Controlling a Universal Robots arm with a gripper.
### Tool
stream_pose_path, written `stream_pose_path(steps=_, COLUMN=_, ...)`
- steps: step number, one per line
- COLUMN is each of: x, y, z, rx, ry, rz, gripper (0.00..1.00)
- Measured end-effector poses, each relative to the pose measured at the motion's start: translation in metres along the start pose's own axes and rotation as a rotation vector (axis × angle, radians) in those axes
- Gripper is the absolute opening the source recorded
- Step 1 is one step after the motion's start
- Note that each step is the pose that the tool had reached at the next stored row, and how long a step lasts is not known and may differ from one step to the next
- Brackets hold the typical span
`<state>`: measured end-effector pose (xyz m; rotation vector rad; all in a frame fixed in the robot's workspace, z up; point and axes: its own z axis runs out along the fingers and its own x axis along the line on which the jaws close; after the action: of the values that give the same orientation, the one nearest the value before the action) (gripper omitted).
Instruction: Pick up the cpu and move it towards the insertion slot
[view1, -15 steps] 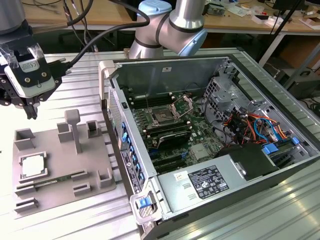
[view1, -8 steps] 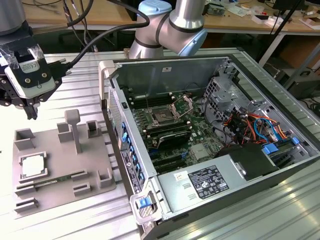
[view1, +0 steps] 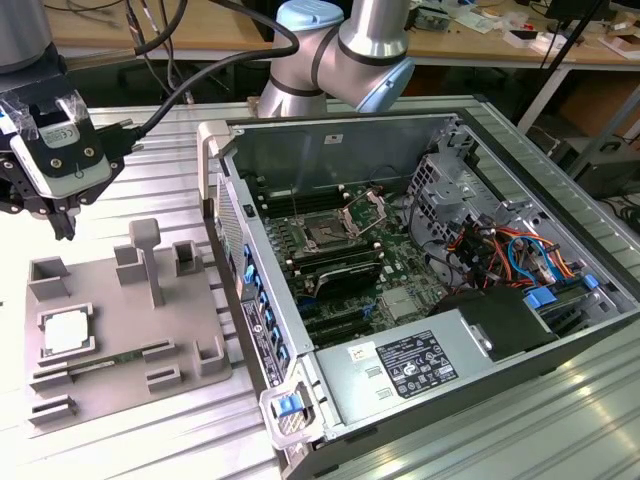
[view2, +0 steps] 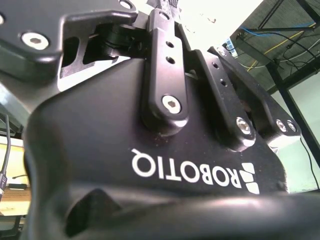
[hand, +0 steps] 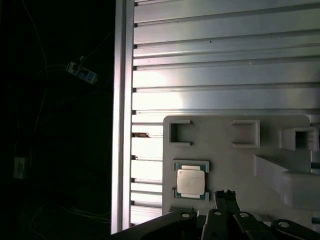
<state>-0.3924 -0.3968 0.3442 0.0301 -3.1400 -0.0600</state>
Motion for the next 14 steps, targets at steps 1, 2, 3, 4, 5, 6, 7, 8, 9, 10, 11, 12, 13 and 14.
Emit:
stream_pose_path(steps=1, x=0.0, y=0.0, z=0.0001, rx=0.0, ry=0.0, rz=0.0, gripper=0.11)
stream_pose_path(steps=2, x=0.0, y=0.0, z=0.0003, rx=0.0, ry=0.0, rz=0.0, gripper=0.11)
stream_pose_path(steps=3, x=0.0, y=0.0, z=0.0005, rx=0.0, ry=0.0, rz=0.0, gripper=0.11)
stream_pose_path(steps=4, x=0.0, y=0.0, z=0.0007, rx=0.0, ry=0.0, rz=0.0, gripper=0.11)
stream_pose_path(steps=5, x=0.0, y=0.0, z=0.0009, rx=0.0, ry=0.0, rz=0.0, gripper=0.11)
stream_pose_path(steps=6, x=0.0, y=0.0, z=0.0012, rx=0.0001, ry=0.0, rz=0.0, gripper=0.11)
stream_pose_path(steps=7, x=0.0, y=-0.0001, z=0.0013, rx=0.0, ry=0.0, rz=0.0, gripper=0.11)
stream_pose_path(steps=8, x=0.0, y=0.0, z=0.0014, rx=0.0, ry=0.0, rz=0.0, gripper=0.11)
stream_pose_path(steps=9, x=0.0, y=-0.0001, z=0.0015, rx=0.0, ry=0.0001, rz=0.0, gripper=0.11)
stream_pose_path(steps=10, x=0.0, y=-0.0001, z=0.0016, rx=0.0, ry=0.0001, rz=0.0, gripper=0.11)
stream_pose_path(steps=11, x=0.0, y=-0.0001, z=0.0018, rx=0.0, ry=0.0, rz=0.0, gripper=0.11)
stream_pose_path(steps=12, x=0.0, y=-0.0001, z=0.0019, rx=0.0, ry=0.0, rz=0.0, gripper=0.11)
stream_pose_path(steps=13, x=0.0, y=-0.0001, z=0.002, rx=0.0, ry=0.0, rz=0.0, gripper=0.11)
stream_pose_path(steps=14, x=0.0, y=-0.0001, z=0.0022, rx=0.0, ry=0.0, rz=0.0, gripper=0.11)
